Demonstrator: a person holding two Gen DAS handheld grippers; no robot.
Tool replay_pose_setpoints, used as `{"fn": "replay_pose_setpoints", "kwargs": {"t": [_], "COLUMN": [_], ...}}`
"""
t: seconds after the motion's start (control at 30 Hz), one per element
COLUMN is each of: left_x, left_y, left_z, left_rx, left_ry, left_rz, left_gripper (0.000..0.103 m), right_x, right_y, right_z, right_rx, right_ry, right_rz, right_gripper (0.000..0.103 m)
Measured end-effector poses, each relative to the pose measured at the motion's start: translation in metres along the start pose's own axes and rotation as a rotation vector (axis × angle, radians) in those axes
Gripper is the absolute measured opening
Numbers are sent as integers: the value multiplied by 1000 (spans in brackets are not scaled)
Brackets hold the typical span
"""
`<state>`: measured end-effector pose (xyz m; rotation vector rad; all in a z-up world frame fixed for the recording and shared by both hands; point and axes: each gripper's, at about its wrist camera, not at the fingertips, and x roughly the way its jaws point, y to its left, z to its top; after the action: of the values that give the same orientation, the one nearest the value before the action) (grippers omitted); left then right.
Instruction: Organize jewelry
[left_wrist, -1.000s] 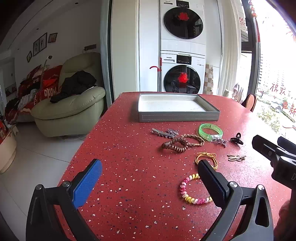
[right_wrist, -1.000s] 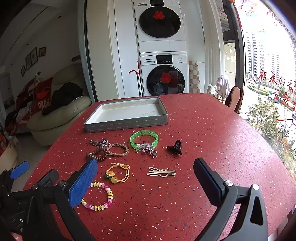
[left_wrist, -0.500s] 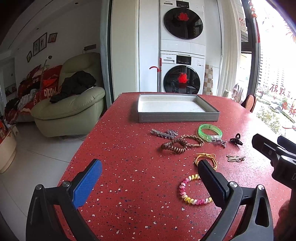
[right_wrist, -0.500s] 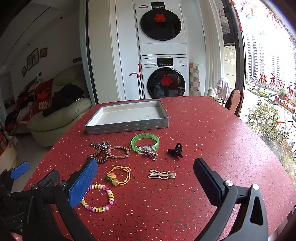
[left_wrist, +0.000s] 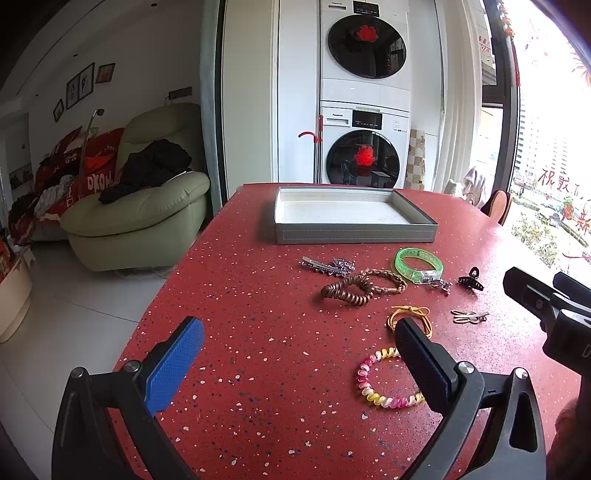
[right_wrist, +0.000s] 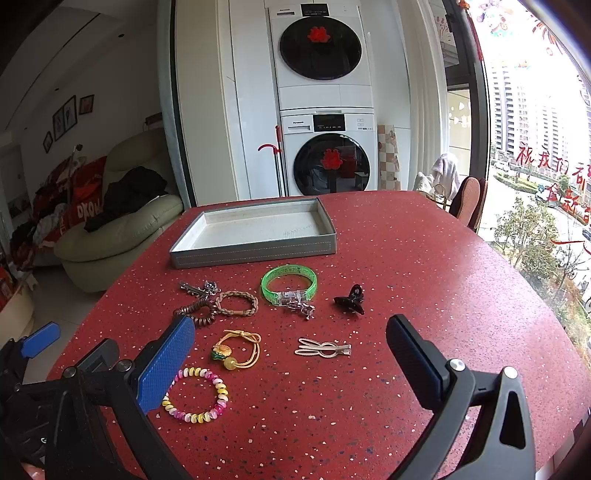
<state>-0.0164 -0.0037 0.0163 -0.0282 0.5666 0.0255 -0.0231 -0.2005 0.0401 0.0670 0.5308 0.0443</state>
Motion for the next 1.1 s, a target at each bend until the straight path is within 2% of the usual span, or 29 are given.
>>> {"fn": "replay_pose_setpoints", "kwargs": {"t": [1.1], "left_x": [-1], "left_y": [2], "left_z": [-1], "left_rx": [-3], "left_ry": [-2], "left_rz": [0], "left_gripper": [103], "right_x": [1], "right_y": [-2], "right_z": [-1], "right_rx": [13], "right_ry": [2], "right_rz": [5], "right_gripper": [103]}}
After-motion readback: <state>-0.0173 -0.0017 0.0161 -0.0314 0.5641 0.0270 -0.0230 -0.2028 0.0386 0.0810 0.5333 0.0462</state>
